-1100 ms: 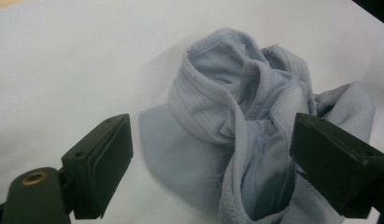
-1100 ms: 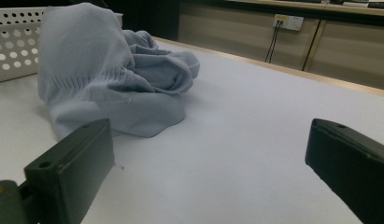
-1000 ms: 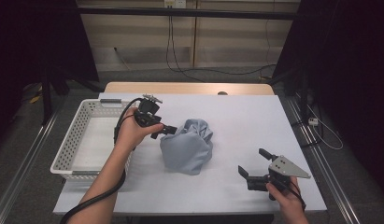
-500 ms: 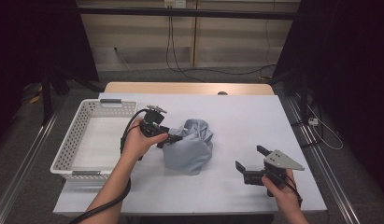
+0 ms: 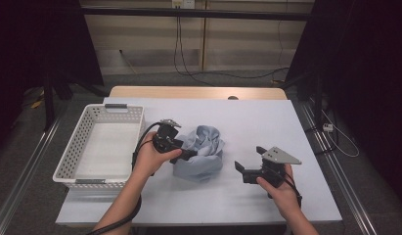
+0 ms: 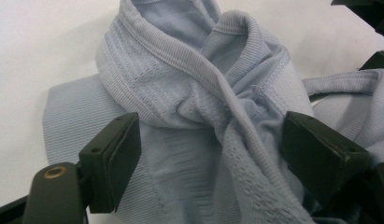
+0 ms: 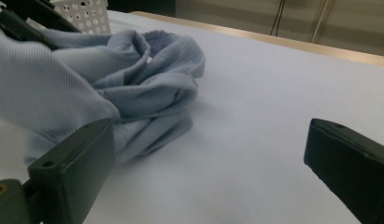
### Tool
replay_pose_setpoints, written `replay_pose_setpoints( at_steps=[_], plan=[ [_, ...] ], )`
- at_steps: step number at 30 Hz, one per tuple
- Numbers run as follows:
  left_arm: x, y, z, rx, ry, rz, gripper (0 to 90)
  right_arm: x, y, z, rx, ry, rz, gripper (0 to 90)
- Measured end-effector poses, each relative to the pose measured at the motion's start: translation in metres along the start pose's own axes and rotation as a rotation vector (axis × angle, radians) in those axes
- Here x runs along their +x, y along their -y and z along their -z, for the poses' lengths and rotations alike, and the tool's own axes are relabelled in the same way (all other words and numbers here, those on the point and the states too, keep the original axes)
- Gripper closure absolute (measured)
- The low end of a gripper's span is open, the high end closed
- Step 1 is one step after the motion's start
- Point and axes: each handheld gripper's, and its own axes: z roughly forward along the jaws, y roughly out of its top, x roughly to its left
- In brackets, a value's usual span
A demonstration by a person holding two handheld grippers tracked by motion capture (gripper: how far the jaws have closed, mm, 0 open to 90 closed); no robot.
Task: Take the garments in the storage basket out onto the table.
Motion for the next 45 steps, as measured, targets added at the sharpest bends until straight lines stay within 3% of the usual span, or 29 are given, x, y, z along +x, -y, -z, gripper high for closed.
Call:
replay_pose_setpoints(
  at_steps=[4,10,18,23,34,37,39,42,45],
  plan=[
    [-0.002,0.002,-0.004,0.004,0.0,-0.004,19.4,0.001,-0.009,-0.01,0.011,-0.042,-0.022,3.6],
    [-0.004,0.005,-0.009,0.005,-0.006,-0.019,18.5,0.007,-0.023,-0.028,0.03,-0.068,-0.042,7.6],
    [-0.004,0.009,-0.014,0.005,0.002,-0.02,17.4,0.014,-0.039,-0.048,0.047,-0.1,-0.032,14.4],
    [-0.005,0.01,-0.014,0.001,-0.004,-0.025,16.9,0.019,-0.045,-0.06,0.033,-0.132,-0.06,19.9],
    [-0.008,0.014,-0.017,0.005,-0.008,-0.03,16.6,0.026,-0.048,-0.076,0.065,-0.172,-0.101,34.4],
    [-0.01,0.014,-0.019,0.013,-0.011,-0.041,16.5,0.029,-0.046,-0.08,0.116,-0.202,-0.102,45.1],
    [-0.011,0.014,-0.019,0.011,-0.013,-0.044,16.6,0.03,-0.045,-0.082,0.143,-0.215,-0.105,61.0],
    [-0.012,0.014,-0.018,0.008,-0.009,-0.046,16.5,0.029,-0.045,-0.08,0.165,-0.242,-0.1,77.2],
    [-0.012,0.014,-0.016,-0.011,-0.001,-0.048,16.1,0.026,-0.047,-0.073,0.16,-0.237,-0.076,81.7]
  ],
)
